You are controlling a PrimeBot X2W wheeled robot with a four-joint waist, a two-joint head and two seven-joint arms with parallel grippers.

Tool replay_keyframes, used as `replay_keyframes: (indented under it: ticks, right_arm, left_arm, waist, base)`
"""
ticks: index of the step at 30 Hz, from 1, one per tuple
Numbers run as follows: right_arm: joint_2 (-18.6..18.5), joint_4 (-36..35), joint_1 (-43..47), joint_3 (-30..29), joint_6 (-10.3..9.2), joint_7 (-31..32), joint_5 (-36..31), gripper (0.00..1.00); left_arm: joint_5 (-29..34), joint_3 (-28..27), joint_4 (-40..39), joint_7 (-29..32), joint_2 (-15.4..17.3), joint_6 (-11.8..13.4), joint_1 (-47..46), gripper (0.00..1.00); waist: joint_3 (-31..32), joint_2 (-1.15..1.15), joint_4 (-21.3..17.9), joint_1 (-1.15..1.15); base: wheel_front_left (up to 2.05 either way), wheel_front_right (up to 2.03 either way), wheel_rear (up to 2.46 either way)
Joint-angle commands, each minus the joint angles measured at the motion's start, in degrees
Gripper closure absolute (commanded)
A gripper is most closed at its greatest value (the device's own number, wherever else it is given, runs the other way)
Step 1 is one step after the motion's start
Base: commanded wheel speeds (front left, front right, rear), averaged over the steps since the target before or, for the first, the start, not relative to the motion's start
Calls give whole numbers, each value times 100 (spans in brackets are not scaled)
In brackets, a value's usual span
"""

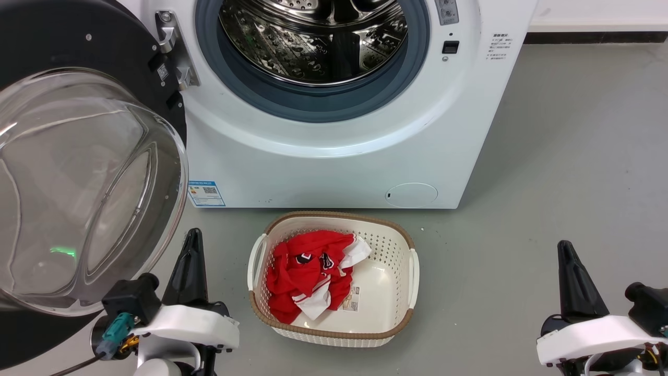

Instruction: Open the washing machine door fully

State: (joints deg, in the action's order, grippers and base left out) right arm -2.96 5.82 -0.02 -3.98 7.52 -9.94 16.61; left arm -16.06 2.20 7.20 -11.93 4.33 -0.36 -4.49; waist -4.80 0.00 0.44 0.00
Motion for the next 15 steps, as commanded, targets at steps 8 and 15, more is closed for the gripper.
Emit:
replay_keyframes:
  ticks: [8,15]
  right_arm:
    - [-44,36,-204,-8,-1,191,1024,100]
    - [-55,114,-253,-15,-1,327,1714,100]
  left_arm:
    - [-995,-123,2,221,-24,-100,-111,100]
    - [-1679,-199,67,386,-35,-165,-121,100]
  waist:
    - [34,0,-3,0]
    - [62,0,-6,0]
  base:
    - [0,0,0]
    - [0,0,0]
